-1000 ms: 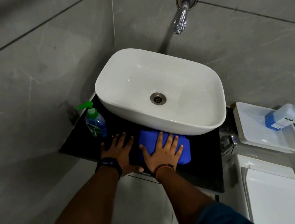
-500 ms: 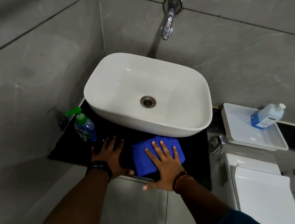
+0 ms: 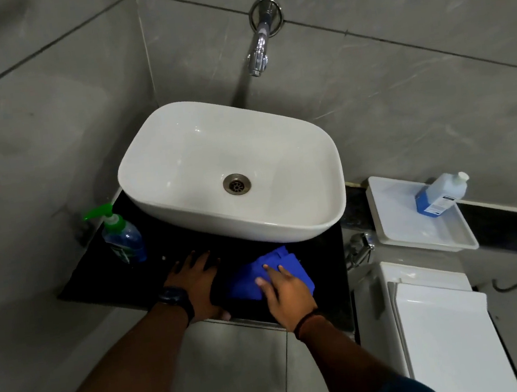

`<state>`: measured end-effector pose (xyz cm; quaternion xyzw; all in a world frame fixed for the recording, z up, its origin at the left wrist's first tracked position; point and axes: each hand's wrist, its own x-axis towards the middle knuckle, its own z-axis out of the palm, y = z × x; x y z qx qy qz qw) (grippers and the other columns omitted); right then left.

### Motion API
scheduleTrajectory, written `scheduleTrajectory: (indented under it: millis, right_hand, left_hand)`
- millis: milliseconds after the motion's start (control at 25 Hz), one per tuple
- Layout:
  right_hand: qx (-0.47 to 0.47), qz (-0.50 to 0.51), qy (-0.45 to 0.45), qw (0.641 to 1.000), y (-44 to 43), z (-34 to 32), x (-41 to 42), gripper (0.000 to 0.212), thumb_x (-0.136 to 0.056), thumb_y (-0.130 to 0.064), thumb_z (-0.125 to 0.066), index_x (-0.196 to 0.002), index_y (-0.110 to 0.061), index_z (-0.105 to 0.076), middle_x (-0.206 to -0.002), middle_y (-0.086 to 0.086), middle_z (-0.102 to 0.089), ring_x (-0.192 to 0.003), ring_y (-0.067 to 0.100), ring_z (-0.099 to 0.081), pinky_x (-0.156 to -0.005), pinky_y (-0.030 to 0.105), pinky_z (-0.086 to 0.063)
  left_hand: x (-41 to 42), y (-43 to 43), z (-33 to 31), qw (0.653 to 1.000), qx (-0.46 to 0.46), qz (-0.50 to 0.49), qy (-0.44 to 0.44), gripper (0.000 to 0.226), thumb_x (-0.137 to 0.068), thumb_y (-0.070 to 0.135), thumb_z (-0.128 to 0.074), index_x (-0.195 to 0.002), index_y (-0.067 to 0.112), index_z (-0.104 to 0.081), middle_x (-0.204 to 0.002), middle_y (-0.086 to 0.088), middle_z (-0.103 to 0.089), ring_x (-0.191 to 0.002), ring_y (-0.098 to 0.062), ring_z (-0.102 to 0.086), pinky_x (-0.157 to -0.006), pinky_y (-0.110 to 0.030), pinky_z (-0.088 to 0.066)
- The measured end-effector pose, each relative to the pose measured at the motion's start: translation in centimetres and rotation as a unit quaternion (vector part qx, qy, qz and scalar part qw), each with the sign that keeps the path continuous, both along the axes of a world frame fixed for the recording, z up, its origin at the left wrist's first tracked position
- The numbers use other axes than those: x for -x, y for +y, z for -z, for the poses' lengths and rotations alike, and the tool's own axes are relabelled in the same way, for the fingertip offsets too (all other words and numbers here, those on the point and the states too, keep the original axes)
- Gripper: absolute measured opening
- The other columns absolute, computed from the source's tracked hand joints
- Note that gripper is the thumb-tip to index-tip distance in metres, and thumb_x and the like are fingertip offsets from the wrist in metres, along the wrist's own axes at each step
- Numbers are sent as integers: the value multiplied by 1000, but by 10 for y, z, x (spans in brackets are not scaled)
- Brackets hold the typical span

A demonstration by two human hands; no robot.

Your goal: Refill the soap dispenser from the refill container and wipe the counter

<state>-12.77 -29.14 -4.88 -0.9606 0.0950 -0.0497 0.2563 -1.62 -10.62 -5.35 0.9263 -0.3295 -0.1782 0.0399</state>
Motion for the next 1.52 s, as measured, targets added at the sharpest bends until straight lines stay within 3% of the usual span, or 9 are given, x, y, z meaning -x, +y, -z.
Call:
scheduleTrajectory:
  millis: [120, 320, 440, 560, 800, 960, 1120, 1360, 1520]
  right_hand:
    - [-187, 216, -87, 954, -30, -19, 6, 31, -94, -31, -48, -86, -5, -62, -77, 19, -67, -71, 30, -61, -63, 36, -44]
    - [-302, 494, -142, 803, -138, -56, 26, 41, -97, -33, -44, -95, 4, -61, -103, 27, -63, -94, 35, -57, -80, 35, -39]
    - [-319, 535, -136, 771, -220, -71, 32, 43, -96, -38, -42, -97, 1, -60, -106, 24, -61, -95, 34, -54, -85, 37, -39]
    - [-334, 500, -124, 789, -293, -74, 23, 33, -90, -36, -56, -103, -5, -57, -106, 17, -62, -95, 31, -56, -88, 40, -45]
    - [-269, 350, -38, 896, -452, -43, -46, 23, -79, -9, -71, -96, 3, -60, -95, 22, -67, -89, 37, -61, -84, 46, -51]
    - [-270, 285, -69, 917, -512, -7, -74, 22, -79, -3, -69, -101, -2, -64, -101, 19, -66, -90, 30, -59, -80, 35, -47]
    - [-265, 245, 66, 930, -540, 53, -49, 31, -73, 9, -71, -103, 4, -65, -113, 22, -64, -99, 29, -57, -89, 36, -45]
    - [-71, 117, 249, 959, -546, 85, -17, 43, -89, 2, -49, -131, -6, -49, -139, 16, -46, -123, 29, -45, -93, 17, -36]
    - [-3, 49, 319, 947, -539, 82, -26, 30, -93, -9, -46, -123, -11, -51, -155, 9, -20, -142, 29, -14, -114, 36, -19]
  left_hand:
    - [13, -42, -8, 998, 44, 14, 41, 106, -54, 76, -63, -140, 26, -29, -146, -6, -30, -133, -29, -29, -109, -40, -29]
    - [44, -138, -27, 986, 124, 102, 40, 97, -63, 72, -59, -141, 22, -30, -143, -4, -33, -129, -25, -35, -105, -38, -34]
    - [54, -218, -40, 973, 164, 150, 56, 87, -62, 72, -59, -133, 26, -38, -136, -3, -39, -124, -25, -39, -102, -37, -37]
    - [46, -299, -43, 965, 197, 158, 74, 84, -61, 71, -61, -130, 30, -40, -133, -1, -43, -122, -24, -43, -100, -35, -39]
    - [-14, -463, -8, 979, 169, 80, 78, 90, -64, 67, -64, -135, 21, -36, -142, -5, -37, -129, -25, -36, -101, -37, -34]
    - [-43, -517, 25, 986, 135, 58, 76, 108, -62, 71, -63, -145, 22, -15, -153, -6, -20, -138, -26, -21, -109, -41, -25]
    - [-56, -541, 60, 990, 37, 131, 30, 127, -59, 83, -52, -146, 14, 11, -157, -7, 13, -143, -23, 11, -114, -39, 4]
    - [-55, -544, 81, 978, -17, 208, 22, 130, -57, 87, -46, -145, 12, 15, -155, -6, 20, -142, -20, 18, -113, -35, 9]
    - [-56, -542, 64, 976, -7, 214, 30, 127, -59, 85, -48, -145, 15, 13, -155, -5, 20, -142, -21, 17, -113, -36, 9]
